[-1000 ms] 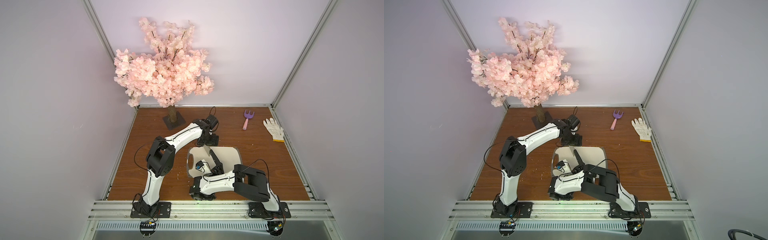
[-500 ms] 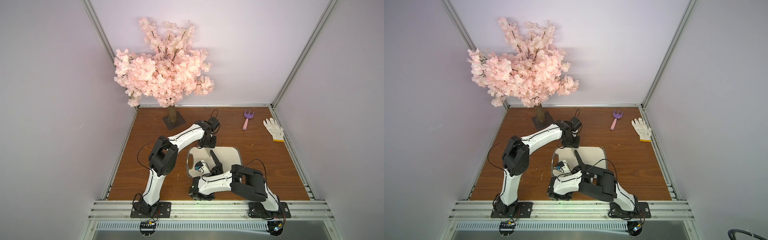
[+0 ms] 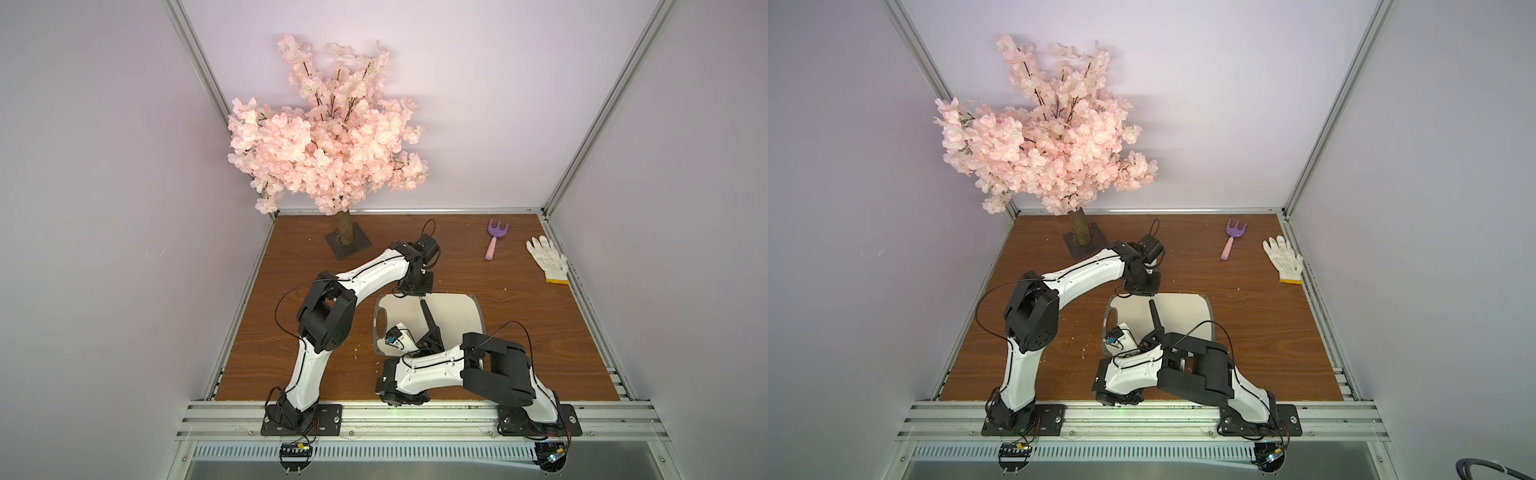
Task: Align the knife with the edge of the cutting board
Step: Pick up the knife at the center of the board.
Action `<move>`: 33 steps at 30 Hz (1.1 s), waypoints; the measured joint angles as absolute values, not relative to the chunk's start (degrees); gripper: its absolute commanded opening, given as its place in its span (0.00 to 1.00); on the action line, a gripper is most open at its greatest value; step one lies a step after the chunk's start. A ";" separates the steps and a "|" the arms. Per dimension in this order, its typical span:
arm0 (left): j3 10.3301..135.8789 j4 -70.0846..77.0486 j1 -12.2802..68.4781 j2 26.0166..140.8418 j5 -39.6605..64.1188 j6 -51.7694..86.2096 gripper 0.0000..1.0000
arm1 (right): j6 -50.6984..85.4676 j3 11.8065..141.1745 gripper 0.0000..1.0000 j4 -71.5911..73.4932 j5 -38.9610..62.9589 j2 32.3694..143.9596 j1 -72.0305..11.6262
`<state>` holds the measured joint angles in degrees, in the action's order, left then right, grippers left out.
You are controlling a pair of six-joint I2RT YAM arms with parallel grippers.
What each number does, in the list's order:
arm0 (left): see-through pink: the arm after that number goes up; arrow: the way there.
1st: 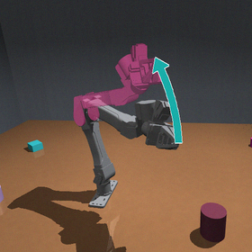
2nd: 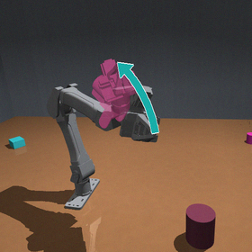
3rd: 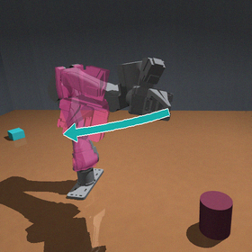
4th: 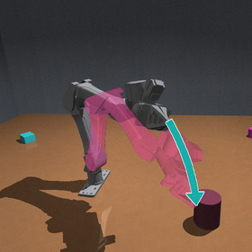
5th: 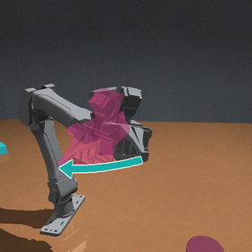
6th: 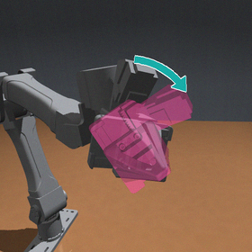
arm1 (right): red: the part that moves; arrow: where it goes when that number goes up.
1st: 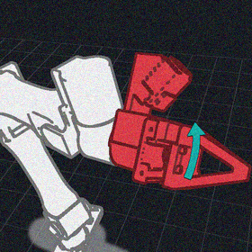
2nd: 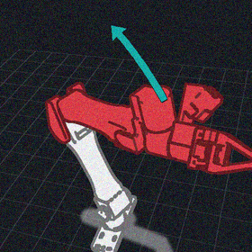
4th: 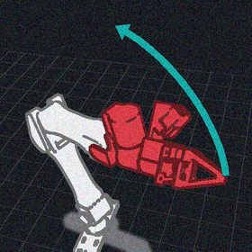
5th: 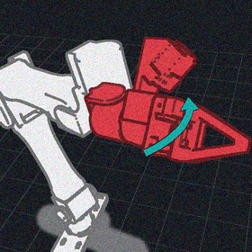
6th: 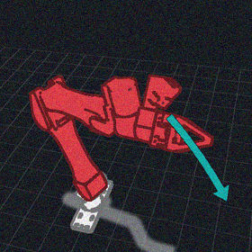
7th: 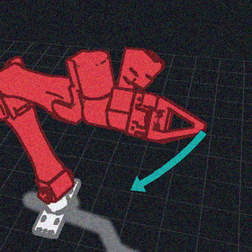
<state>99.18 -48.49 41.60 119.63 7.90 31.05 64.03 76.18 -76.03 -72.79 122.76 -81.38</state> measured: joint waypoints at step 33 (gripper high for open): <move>96.51 -43.57 40.99 116.64 11.75 34.44 0.00 | 66.98 74.50 0.60 -67.77 -73.63 116.55 -82.94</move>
